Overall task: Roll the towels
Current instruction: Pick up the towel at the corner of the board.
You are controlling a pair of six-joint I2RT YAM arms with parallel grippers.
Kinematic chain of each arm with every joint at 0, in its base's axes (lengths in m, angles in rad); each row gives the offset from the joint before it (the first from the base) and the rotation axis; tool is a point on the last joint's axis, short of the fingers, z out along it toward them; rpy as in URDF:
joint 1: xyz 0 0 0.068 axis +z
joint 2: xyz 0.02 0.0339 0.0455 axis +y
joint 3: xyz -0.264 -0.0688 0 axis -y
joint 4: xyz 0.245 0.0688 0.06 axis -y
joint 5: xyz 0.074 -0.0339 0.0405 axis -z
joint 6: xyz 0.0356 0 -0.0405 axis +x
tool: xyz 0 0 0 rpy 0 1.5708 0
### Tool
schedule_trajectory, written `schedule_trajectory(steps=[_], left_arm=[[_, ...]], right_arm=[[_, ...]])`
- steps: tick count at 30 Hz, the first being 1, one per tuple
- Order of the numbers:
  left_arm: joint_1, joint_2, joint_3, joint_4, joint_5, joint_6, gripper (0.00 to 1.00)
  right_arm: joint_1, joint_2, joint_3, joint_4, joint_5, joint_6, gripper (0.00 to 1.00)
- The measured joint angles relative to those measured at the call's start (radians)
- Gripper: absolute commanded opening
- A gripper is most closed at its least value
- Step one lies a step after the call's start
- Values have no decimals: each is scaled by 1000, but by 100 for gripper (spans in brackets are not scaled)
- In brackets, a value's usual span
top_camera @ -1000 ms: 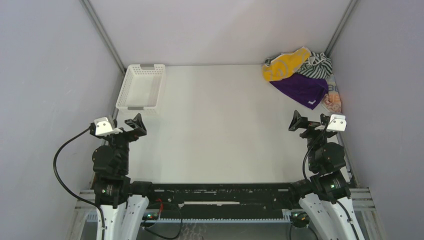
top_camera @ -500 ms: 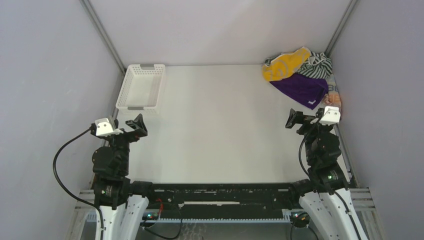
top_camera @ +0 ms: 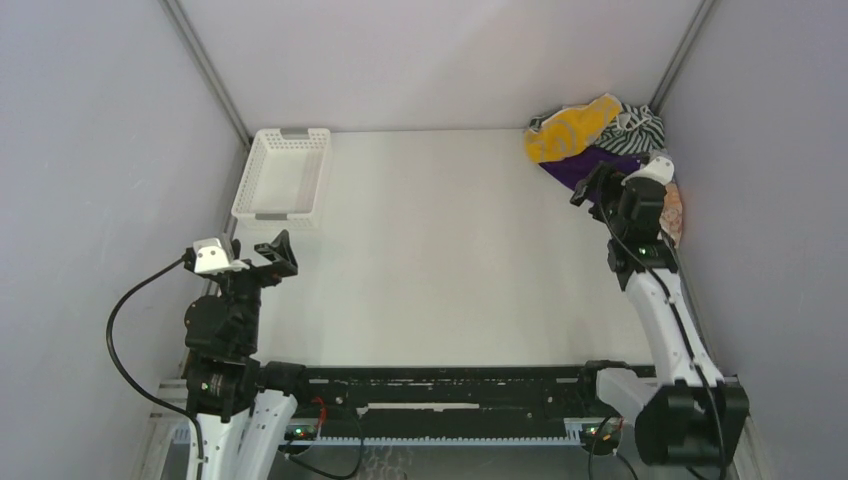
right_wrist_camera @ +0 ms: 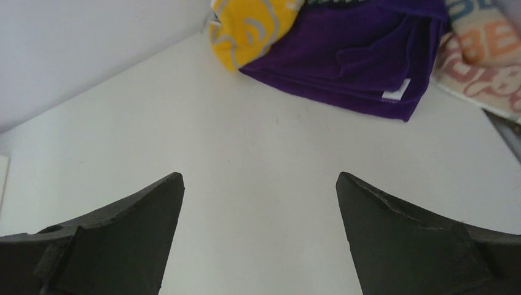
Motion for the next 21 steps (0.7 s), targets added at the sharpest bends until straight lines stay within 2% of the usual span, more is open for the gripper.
schedule_trajectory(steps=[6,13,21], left_arm=[[-3,0,0,0,0,0,100],[-3,8,0,0,7,2,100],[-3,57,0,-2,12,15,100]], right_arm=[[-49,266,95,75,-53,66,93],[-144,551,259,283,-177,139,89],[-214,932,551,388,-285,243,80]])
